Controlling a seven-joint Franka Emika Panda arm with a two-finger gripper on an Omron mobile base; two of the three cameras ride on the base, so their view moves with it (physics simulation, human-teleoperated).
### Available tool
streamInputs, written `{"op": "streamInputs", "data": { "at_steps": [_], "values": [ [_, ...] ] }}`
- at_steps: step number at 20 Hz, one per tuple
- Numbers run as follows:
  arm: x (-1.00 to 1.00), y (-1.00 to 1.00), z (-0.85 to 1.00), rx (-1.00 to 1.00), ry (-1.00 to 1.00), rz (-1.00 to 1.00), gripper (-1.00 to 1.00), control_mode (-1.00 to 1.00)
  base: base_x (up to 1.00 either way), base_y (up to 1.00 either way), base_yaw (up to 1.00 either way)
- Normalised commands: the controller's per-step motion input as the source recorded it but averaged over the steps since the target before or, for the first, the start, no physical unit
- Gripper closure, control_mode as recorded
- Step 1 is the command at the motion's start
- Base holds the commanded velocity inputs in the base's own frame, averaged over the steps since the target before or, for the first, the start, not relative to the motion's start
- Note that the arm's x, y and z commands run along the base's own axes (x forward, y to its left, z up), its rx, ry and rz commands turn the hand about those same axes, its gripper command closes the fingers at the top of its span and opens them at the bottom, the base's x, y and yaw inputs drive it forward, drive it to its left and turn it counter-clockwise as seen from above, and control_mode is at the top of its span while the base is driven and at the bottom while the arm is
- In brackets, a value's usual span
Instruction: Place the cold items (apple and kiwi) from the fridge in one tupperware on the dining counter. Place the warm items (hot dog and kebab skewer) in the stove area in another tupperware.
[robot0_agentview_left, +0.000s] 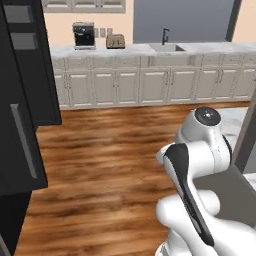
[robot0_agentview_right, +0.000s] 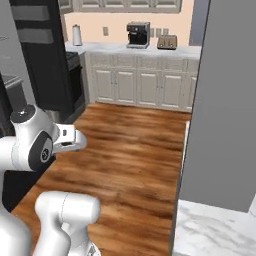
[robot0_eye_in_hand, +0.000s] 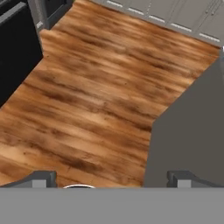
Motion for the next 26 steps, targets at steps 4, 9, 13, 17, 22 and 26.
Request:
{"op": "streamInputs", "data": {
  "at_steps": [4,9,13,17,22,26],
  "values": [
    [0.00,0.00,0.00,0.00,0.00,0.00,-1.00,1.00,0.32,0.21,-0.20],
    [0.00,0.00,0.00,0.00,0.00,0.00,-1.00,1.00,0.85,0.36,-0.13],
    [0.00,0.00,0.00,0.00,0.00,0.00,-1.00,1.00,0.93,0.07,0.23],
    [0.00,0.00,0.00,0.00,0.00,0.00,-1.00,1.00,0.66,0.14,0.50],
    [0.00,0.00,0.00,0.00,0.00,0.00,-1.00,1.00,0.58,0.06,0.62],
    [0.00,0.00,0.00,0.00,0.00,0.00,-1.00,1.00,0.60,-0.08,0.65]
  ]
}}
